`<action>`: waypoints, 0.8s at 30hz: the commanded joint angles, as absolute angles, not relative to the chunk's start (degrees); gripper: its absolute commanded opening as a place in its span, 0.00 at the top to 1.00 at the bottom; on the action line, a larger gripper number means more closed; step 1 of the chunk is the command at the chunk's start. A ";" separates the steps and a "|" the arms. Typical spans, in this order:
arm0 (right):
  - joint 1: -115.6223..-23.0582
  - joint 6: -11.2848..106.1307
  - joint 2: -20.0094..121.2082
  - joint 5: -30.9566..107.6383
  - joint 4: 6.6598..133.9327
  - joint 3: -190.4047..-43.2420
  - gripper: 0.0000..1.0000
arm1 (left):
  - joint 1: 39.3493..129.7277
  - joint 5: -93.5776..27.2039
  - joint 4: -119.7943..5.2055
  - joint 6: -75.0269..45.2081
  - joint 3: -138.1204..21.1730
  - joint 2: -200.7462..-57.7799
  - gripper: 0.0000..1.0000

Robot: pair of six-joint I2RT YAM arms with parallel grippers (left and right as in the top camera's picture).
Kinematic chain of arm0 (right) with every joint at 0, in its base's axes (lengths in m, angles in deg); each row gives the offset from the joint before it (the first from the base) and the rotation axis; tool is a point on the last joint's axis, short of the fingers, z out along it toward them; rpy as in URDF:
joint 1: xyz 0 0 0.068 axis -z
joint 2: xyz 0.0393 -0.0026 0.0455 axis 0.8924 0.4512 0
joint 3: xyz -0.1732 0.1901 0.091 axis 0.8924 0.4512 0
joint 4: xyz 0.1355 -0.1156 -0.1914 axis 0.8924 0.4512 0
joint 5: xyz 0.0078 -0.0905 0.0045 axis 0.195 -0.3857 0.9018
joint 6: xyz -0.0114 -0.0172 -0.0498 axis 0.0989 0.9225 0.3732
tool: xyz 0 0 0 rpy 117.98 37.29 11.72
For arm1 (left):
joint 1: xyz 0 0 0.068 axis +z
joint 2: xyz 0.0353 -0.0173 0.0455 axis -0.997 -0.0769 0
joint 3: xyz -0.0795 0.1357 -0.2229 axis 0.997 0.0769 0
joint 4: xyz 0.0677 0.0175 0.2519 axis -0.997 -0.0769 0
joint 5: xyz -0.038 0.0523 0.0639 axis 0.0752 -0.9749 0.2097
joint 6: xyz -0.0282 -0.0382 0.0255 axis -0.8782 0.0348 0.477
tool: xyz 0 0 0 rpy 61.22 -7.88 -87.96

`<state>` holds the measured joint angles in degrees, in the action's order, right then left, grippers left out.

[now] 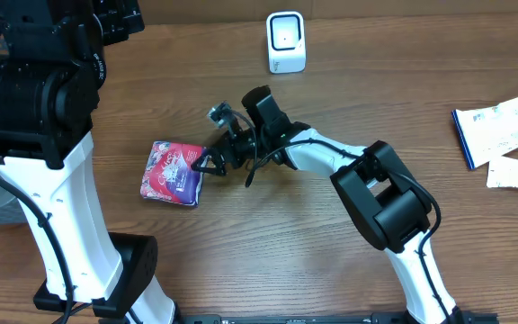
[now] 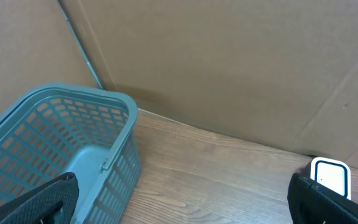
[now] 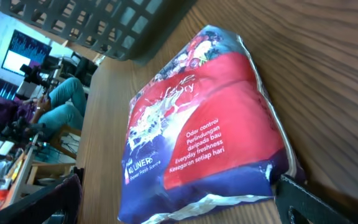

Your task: Scan the item barcode

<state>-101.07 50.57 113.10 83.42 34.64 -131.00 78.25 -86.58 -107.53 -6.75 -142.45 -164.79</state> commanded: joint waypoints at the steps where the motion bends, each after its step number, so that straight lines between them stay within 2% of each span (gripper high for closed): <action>1: -101.48 50.02 112.95 80.58 33.65 -131.43 0.00 | 78.82 -87.09 -107.31 -5.89 -142.56 -165.51 0.00; 7: -101.48 49.37 113.14 76.10 32.78 -131.43 0.00 | 78.82 -87.09 -107.31 -5.89 -142.56 -165.51 0.00; 24: -103.14 47.79 117.45 77.91 29.22 -131.96 0.00 | 78.82 -87.09 -107.31 -5.89 -142.56 -165.51 0.00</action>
<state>-101.74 48.08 116.29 77.02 29.78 -131.08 78.25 -86.58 -107.51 -6.75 -142.45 -164.79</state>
